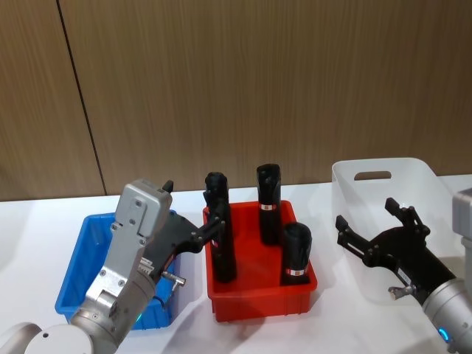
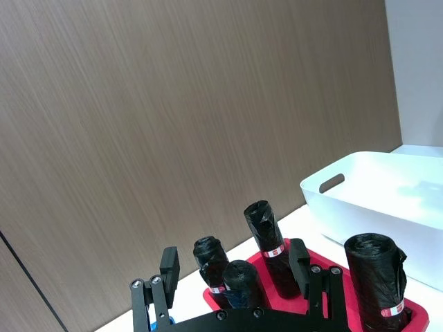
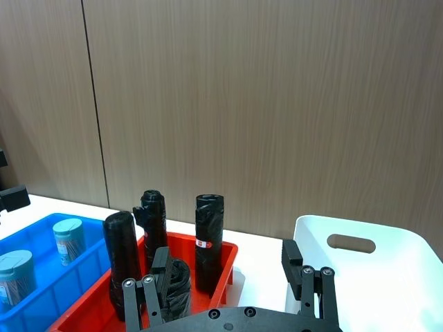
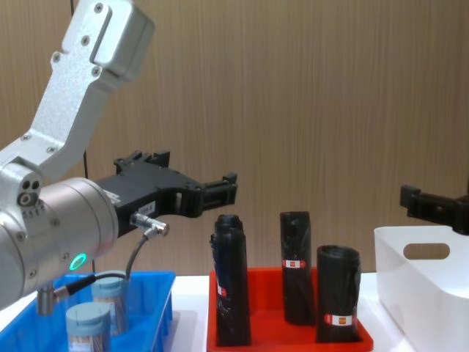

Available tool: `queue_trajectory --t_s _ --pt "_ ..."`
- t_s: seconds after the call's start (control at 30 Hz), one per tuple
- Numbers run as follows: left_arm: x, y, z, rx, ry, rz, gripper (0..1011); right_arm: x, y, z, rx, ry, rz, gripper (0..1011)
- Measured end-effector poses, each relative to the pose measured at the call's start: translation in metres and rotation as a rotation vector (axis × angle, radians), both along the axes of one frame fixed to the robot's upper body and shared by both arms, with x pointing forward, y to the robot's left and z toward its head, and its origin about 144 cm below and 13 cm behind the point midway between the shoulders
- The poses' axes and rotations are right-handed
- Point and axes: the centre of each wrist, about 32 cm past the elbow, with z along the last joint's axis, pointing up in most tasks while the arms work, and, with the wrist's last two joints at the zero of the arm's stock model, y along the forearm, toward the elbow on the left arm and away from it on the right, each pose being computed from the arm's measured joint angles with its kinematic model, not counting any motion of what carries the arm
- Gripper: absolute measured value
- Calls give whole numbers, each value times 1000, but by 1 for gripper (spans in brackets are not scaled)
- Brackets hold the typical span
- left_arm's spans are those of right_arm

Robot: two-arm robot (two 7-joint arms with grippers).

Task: Pick the cotton swabs from the blue box and place them into the white box.

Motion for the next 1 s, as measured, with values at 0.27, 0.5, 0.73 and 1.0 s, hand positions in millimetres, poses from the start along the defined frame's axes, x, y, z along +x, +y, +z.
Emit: queue_trajectory --t_s 0.27,0.5,0.73,1.0 --pt "0 0 0 0 0 0 1004 0 0 0 0 0 0 1002" --pt "0 0 0 0 0 0 1004 0 0 0 0 0 0 1002" --pt "0 0 0 0 0 0 1004 0 0 0 0 0 0 1002" --pt "0 0 0 0 0 0 1004 0 0 0 0 0 0 1002"
